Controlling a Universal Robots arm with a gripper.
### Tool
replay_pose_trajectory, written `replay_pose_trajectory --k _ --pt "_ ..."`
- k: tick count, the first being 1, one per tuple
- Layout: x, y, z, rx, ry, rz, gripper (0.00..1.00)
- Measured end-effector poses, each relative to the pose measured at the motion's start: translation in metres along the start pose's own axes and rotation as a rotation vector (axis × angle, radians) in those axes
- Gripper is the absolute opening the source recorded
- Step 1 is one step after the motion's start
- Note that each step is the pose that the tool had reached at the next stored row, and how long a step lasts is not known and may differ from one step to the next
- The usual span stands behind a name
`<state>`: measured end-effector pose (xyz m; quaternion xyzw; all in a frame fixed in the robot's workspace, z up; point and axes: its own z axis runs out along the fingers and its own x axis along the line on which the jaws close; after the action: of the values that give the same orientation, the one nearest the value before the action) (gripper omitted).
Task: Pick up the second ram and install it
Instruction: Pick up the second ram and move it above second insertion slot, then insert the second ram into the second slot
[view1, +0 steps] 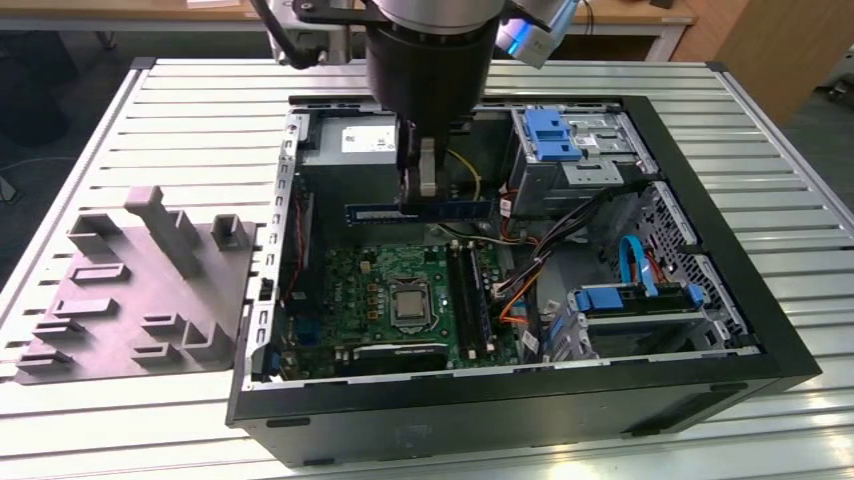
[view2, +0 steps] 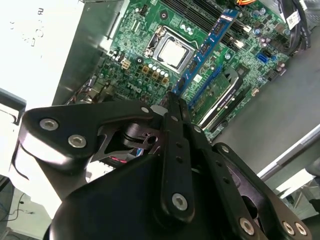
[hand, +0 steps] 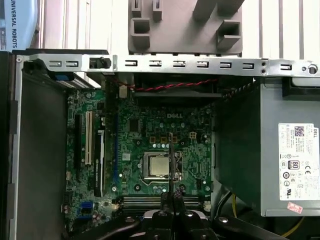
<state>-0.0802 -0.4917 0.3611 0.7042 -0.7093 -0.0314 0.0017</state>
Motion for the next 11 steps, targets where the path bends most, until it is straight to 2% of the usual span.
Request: replay_pose_trajectory --k 3,11 --pt "0.0000 -0.0005 0.0025 -0.0002 0.0000 0.000 0.12" --pt "0.0001 -0.0005 0.0029 -0.0001 -0.0010 0.000 0.12"
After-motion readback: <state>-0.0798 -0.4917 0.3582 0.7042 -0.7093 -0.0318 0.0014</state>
